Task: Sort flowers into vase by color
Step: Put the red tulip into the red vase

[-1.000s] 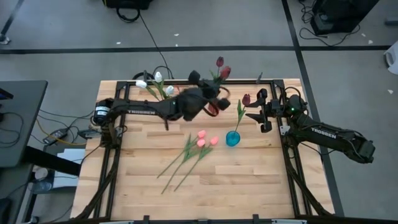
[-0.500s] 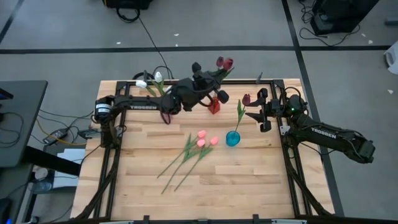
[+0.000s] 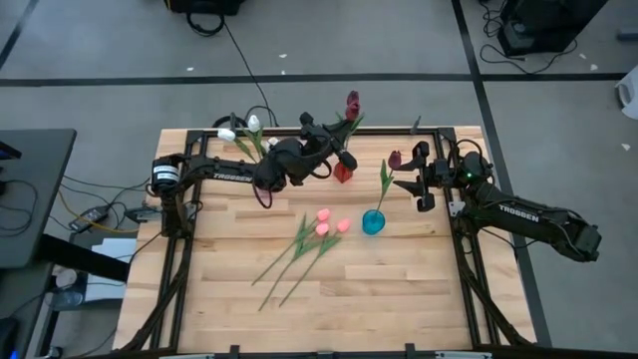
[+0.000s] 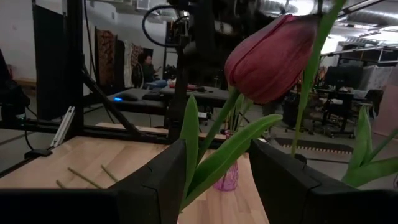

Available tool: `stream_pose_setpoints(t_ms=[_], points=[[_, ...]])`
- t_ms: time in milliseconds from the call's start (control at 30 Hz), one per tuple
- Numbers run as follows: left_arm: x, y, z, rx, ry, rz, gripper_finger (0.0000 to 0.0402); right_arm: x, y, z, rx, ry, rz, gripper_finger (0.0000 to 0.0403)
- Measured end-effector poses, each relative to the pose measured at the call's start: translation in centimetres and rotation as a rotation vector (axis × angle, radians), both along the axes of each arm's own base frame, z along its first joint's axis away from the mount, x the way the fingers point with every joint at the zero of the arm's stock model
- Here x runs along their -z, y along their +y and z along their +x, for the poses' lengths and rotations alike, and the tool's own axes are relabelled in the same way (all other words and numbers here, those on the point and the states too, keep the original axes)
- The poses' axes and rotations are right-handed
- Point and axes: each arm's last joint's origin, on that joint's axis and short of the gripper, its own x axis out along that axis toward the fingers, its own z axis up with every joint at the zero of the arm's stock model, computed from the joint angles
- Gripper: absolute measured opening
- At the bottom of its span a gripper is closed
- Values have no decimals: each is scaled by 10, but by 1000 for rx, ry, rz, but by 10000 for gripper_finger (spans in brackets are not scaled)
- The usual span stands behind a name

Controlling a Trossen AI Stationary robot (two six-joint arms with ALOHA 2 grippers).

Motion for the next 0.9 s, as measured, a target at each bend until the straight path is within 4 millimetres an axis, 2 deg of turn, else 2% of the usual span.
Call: stream_pose_setpoints(t_ms=[167,300,533,667,900], points=[[19,6,-3,12,12,-81,19,0,0,0,0,0,2,187],[27,8,-4,13,32,-123,31,0,0,0,0,0,1,187],[37,8,-2,7,140,-141,124,0,0,0,0,0,1,187],[42,0,-2,15,251,-151,174,0,0,0,0,0,0,187],[30,-23,-14,-35,369,-161,203,0,0,0,0,0,0,187]])
